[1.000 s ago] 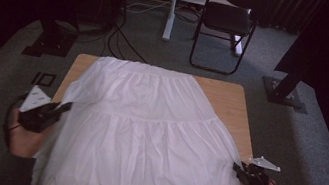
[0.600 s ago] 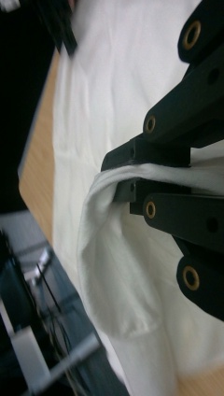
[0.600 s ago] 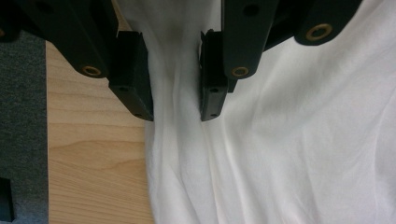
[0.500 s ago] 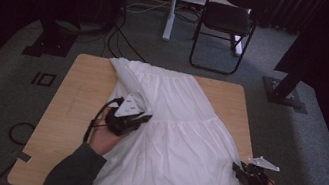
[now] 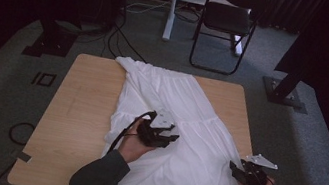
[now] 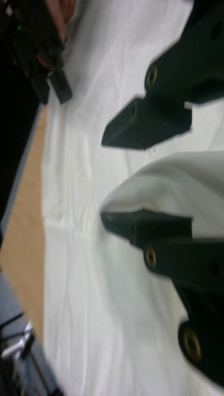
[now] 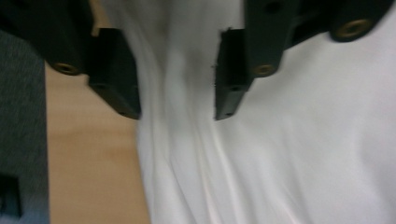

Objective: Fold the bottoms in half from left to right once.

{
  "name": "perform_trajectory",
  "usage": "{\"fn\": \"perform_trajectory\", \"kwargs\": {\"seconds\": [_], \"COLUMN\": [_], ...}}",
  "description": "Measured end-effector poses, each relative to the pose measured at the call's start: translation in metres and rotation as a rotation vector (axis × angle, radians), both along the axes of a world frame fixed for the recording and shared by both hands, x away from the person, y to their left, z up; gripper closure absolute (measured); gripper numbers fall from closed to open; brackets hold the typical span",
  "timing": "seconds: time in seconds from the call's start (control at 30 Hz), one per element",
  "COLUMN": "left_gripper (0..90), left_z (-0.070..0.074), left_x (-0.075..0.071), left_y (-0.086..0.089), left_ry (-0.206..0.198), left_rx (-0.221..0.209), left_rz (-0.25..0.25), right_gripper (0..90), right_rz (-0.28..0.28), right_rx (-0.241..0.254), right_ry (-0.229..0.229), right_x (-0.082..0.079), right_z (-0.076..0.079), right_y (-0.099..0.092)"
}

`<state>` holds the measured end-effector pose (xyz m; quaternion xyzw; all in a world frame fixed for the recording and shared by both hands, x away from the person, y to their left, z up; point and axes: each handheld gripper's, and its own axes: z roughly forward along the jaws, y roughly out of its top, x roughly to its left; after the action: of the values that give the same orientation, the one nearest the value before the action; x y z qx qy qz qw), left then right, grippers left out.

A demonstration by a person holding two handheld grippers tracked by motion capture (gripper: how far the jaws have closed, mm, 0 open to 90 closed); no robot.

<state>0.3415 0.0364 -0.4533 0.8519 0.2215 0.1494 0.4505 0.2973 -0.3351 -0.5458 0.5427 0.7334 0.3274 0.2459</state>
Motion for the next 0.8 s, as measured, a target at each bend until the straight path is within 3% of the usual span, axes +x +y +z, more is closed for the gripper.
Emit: {"fn": "perform_trajectory", "kwargs": {"seconds": [0.07,0.1,0.2,0.3,0.4,0.43,0.5,0.67,0.8], "left_gripper": [54.4,53.4,52.3,51.8,51.8,51.9,52.0,51.9,51.4], "left_z": [0.011,0.015,0.015,0.002,-0.022,-0.027,-0.037,-0.044,-0.048], "left_x": [-0.005,-0.006,-0.011,-0.013,-0.014,-0.015,-0.016,-0.020,-0.019], "left_y": [0.023,0.033,0.070,0.101,0.134,0.141,0.159,0.178,0.178], "left_ry": [-0.032,-0.049,-0.091,-0.080,-0.046,-0.033,0.001,0.020,0.027], "left_rx": [-0.021,-0.012,0.042,0.091,0.129,0.131,0.134,0.098,0.104], "left_rz": [0.045,0.075,0.187,0.284,0.382,0.404,0.456,0.510,0.509], "right_gripper": [42.7,41.2,40.2,42.8,48.0,48.9,49.9,46.9,40.0], "right_rz": [0.002,0.012,0.067,0.156,0.278,0.330,0.382,0.490,0.539], "right_rx": [-0.003,0.006,0.027,0.031,0.045,0.048,0.038,-0.001,-0.020], "right_ry": [-0.026,-0.059,-0.098,-0.117,-0.118,-0.112,-0.116,-0.133,-0.073], "right_x": [-0.001,-0.002,0.001,0.011,0.022,0.026,0.031,0.047,0.066], "right_z": [0.007,0.020,0.043,0.059,0.070,0.073,0.076,0.077,0.067], "right_y": [0.005,0.013,0.037,0.069,0.107,0.123,0.146,0.198,0.223]}}
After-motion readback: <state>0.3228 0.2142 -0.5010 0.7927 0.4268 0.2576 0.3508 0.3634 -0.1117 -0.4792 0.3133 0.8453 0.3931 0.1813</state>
